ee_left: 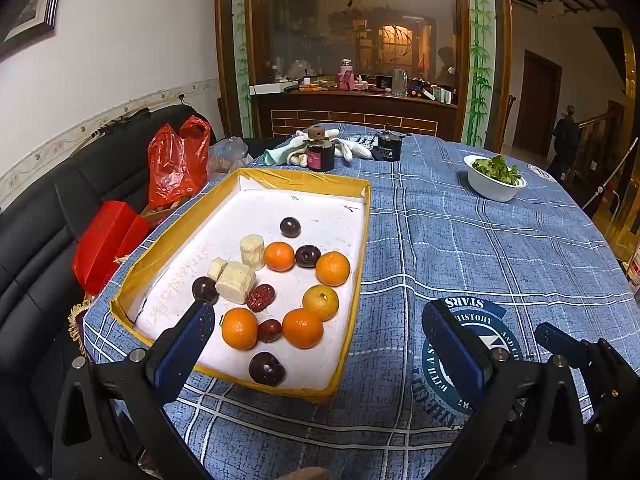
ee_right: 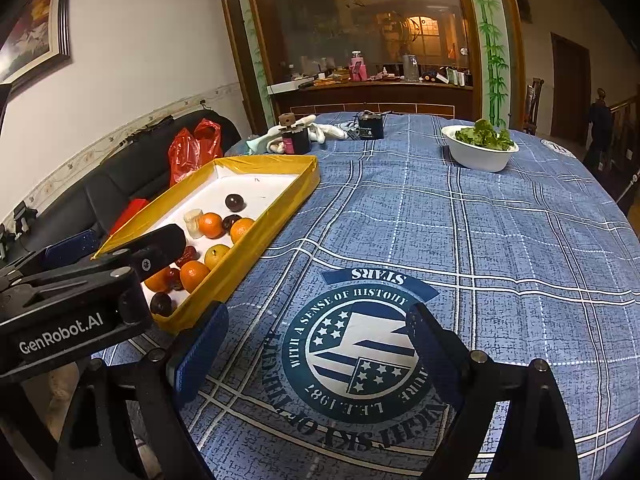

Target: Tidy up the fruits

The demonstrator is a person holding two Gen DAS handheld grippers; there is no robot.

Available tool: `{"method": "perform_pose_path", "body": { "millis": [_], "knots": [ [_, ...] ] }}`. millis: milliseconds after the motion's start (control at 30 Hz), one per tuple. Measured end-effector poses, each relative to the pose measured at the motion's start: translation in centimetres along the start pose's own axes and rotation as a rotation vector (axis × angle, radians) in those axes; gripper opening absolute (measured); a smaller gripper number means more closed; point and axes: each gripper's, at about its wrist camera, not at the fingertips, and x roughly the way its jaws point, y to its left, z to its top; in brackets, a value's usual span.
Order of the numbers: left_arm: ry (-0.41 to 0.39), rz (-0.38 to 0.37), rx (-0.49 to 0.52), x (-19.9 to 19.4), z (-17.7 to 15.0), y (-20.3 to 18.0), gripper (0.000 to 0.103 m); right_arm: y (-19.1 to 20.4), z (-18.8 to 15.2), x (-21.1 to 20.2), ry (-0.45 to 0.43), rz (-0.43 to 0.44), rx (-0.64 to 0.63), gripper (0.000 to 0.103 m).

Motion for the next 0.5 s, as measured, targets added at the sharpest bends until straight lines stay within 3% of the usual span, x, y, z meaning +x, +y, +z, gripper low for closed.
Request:
{"method": "perform_pose_path", "body": {
  "millis": [500],
  "knots": [
    [0.000,-0.002,-0.001,0.07,-0.07,0.05,0.103,0.00,0.03,0.06,0.000,0.001,0.001,0.094]
  ]
}}
